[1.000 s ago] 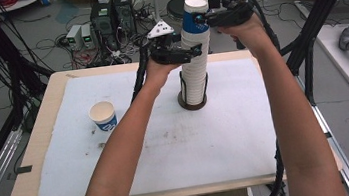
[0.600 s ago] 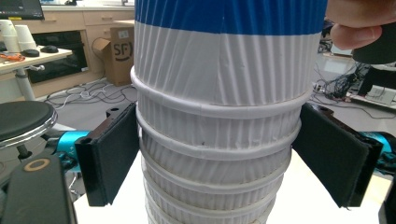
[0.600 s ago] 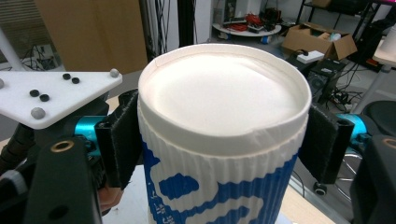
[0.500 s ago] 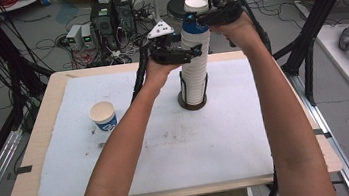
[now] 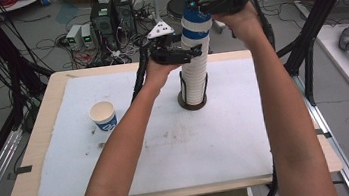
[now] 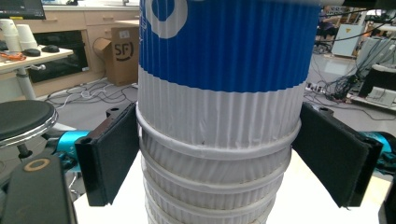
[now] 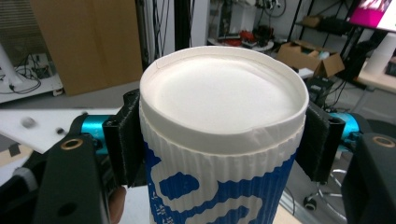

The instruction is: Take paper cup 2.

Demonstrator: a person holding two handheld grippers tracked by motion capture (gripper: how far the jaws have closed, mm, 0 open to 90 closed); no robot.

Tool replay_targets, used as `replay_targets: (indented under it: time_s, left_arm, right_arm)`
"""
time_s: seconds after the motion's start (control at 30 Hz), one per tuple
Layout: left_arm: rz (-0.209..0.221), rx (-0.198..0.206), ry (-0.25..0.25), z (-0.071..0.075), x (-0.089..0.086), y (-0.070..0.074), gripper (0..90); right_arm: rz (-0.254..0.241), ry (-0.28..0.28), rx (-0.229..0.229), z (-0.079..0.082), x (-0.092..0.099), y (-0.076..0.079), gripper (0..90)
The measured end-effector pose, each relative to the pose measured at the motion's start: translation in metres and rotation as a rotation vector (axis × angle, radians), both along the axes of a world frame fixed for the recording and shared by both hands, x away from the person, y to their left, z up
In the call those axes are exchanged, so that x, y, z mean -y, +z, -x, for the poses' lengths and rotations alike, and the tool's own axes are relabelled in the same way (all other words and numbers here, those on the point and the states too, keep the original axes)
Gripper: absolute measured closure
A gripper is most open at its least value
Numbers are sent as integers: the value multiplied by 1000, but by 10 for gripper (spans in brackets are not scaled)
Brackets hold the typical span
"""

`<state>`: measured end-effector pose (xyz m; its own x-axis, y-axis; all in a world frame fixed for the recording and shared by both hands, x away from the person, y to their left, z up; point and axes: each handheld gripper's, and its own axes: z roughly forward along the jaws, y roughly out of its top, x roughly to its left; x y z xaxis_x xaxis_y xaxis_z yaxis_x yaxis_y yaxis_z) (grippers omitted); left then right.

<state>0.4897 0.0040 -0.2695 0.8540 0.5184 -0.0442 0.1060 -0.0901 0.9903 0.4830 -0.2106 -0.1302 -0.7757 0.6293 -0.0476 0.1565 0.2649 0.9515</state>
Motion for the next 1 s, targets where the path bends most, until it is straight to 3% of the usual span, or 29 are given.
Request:
replay_targets:
  time_s: [0.37,0.53,0.77,1.0]
  left_arm:
    - [4,-1,0,0,0,0,156]
    - [3,-1,-1,0,0,0,156]
    - [1,-2,1,0,0,0,155]
    - [6,-7,12,-1,0,0,153]
  right_arm:
    - [-75,-30,90,17,18,24,288]
    - [-73,-48,118,25,30,33,288]
    - [-53,-35,110,39,46,30,288]
    - [-13,-25,100,60,62,16,288]
